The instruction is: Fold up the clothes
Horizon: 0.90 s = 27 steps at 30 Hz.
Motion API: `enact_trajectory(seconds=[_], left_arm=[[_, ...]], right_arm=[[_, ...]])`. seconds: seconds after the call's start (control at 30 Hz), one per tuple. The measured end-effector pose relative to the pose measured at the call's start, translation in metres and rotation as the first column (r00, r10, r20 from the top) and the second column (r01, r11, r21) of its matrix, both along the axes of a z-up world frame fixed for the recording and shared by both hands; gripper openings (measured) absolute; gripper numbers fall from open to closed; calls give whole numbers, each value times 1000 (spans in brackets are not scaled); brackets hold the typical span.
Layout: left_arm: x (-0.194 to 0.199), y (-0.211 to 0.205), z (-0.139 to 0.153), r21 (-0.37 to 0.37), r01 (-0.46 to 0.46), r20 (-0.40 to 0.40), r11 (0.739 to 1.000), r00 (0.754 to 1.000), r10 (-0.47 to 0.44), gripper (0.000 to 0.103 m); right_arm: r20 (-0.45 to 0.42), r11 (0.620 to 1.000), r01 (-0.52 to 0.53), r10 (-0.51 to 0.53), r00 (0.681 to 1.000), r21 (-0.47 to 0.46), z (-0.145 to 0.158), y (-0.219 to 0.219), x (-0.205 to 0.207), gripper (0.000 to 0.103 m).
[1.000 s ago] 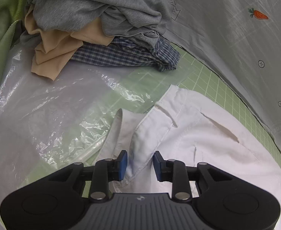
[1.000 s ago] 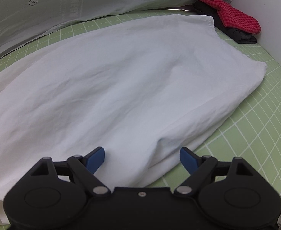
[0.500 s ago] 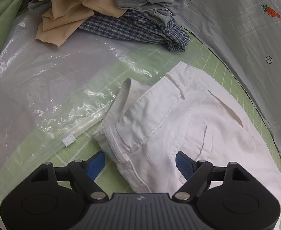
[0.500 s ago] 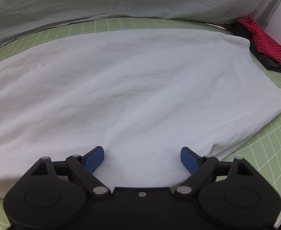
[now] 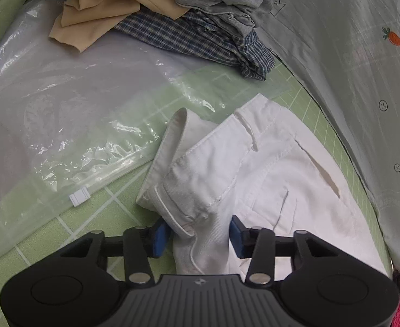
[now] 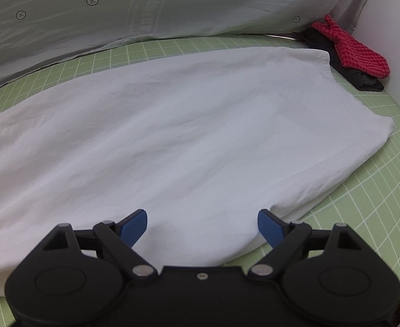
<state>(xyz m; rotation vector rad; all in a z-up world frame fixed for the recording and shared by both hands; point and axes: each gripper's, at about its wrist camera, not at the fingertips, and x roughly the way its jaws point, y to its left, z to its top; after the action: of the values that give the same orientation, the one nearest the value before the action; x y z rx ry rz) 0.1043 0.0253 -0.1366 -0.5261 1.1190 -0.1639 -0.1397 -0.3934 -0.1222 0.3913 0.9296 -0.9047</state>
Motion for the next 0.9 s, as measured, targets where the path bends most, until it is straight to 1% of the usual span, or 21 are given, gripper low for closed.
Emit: enact_trajectory(seconds=[0.03,0.17,0.33,0.43,0.5,0.63,0.8,0.9], left_arm=[[-1,-1,3,-7,2,12,1000,1000,-2,31],[-6,-18,26,58,56,102,997,993,-62,28],[-17,-47,59,101,101,209,990,970,-121,27],[-25,-65,78,123,121,265,985,952,-151,27],[-30,-78,91,138,134,302,981,938,-171,26],[-43,-108,115,168,163,361,972,907,-215,26],[-57,-160,130,180,204,385,962,886,-260,26],[-65,-197,135,186,241,395,953,870,-297,25]], right_arm=[[5,1000,23,-23,1000,-2,1,-3,-4,89],[22,994,107,-107,994,-4,5,-13,-26,89],[66,974,221,-224,972,42,3,-34,-57,89],[83,961,268,-273,958,73,0,-51,-71,89],[96,956,278,-286,953,89,-1,-60,-80,89],[105,960,264,-273,956,94,3,-76,-93,89],[112,972,226,-233,966,70,13,-106,-111,89],[115,973,226,-230,966,49,17,-129,-125,89]])
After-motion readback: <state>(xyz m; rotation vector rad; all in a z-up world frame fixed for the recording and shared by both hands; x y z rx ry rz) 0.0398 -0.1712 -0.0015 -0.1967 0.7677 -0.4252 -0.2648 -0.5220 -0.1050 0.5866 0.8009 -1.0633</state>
